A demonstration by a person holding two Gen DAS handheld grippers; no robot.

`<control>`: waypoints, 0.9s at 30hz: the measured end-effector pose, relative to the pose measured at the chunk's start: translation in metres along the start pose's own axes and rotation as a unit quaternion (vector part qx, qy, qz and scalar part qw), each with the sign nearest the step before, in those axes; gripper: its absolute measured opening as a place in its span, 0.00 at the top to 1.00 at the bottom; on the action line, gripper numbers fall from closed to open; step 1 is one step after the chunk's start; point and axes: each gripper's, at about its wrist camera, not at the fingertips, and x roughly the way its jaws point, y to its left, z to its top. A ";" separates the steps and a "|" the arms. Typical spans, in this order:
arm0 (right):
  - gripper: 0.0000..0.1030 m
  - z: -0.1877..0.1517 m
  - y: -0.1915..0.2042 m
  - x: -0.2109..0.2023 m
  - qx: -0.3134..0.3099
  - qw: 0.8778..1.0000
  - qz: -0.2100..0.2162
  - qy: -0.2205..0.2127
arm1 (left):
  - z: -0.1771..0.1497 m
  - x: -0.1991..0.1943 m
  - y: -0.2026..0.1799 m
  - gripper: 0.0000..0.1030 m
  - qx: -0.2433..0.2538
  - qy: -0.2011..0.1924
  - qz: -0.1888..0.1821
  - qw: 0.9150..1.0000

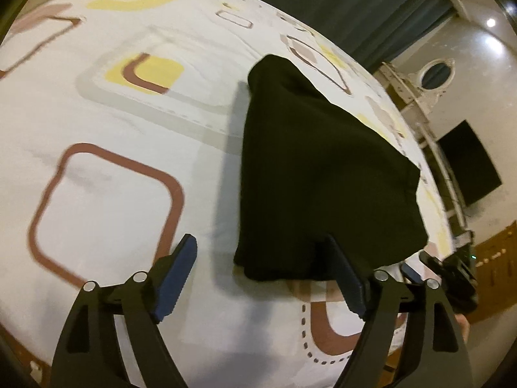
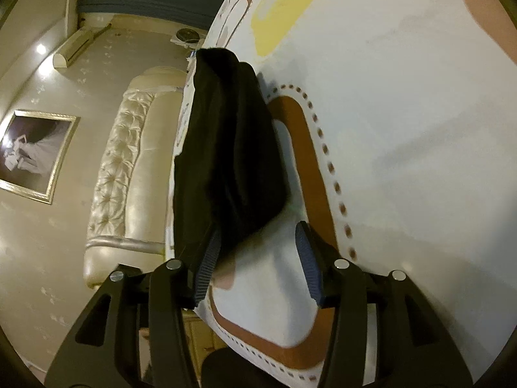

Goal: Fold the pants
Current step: 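Open both grippers and pull them back from the folded pants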

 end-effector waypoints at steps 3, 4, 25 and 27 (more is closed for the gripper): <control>0.49 -0.010 0.003 -0.006 -0.011 1.000 -0.014 0.001 | -0.006 -0.008 -0.006 0.22 0.011 -0.012 0.027 1.000; 0.42 -0.015 0.006 -0.009 -0.017 1.000 -0.018 0.001 | -0.008 -0.010 -0.008 0.22 0.017 -0.016 0.034 0.999; 0.17 -0.088 0.093 -0.013 -0.224 0.938 -0.254 -0.075 | -0.050 -0.055 -0.047 0.22 0.105 -0.075 0.124 0.984; 0.17 -0.091 0.096 -0.011 -0.234 0.935 -0.256 -0.072 | -0.051 -0.055 -0.048 0.21 0.105 -0.078 0.126 0.983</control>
